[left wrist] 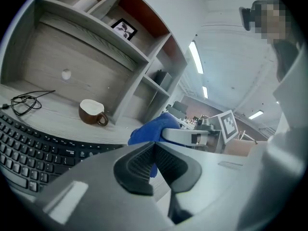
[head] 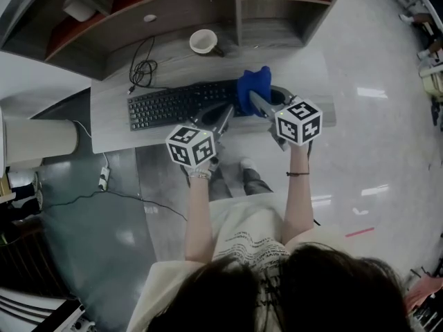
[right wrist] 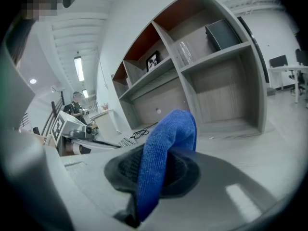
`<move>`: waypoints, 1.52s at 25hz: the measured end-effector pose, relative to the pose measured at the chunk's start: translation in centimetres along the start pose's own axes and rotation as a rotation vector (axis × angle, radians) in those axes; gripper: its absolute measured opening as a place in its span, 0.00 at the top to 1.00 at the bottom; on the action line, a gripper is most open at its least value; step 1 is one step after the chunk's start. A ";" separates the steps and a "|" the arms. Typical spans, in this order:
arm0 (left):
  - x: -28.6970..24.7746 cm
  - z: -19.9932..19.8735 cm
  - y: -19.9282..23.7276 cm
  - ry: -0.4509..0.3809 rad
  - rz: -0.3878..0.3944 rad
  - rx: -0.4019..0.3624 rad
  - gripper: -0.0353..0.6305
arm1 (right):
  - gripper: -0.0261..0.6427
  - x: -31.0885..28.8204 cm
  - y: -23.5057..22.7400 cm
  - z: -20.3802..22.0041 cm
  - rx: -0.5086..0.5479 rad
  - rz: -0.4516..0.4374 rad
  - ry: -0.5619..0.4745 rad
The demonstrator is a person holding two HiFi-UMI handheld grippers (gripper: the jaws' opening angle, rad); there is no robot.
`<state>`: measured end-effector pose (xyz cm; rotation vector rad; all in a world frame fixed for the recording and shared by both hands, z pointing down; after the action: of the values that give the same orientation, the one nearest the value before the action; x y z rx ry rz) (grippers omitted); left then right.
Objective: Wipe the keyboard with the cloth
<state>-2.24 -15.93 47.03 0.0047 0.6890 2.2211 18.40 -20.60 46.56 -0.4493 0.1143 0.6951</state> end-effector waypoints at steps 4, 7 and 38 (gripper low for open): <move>-0.2 0.7 0.7 0.015 0.006 0.029 0.94 | 0.87 -0.3 -0.5 0.7 -0.014 0.018 0.013; -0.4 0.9 1.1 0.022 0.008 0.039 0.94 | 0.87 -0.6 -0.7 1.0 -0.025 0.025 0.017; 2.3 0.8 5.2 0.019 -0.018 0.081 0.94 | 0.87 -5.4 1.5 2.1 -0.053 -0.009 0.063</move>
<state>-7.26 -16.70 49.69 0.0177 0.7859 2.1779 13.21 -21.85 49.22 -0.5222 0.1535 0.6762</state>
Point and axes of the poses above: the fingertips, and each gripper's own axes: x backward along the fingers, y to its left, z out of its underside, the point moved 10 cm from there along x, backward along the fingers, and after that the axes turned 7 degrees about -y, right-handed, at the moved point
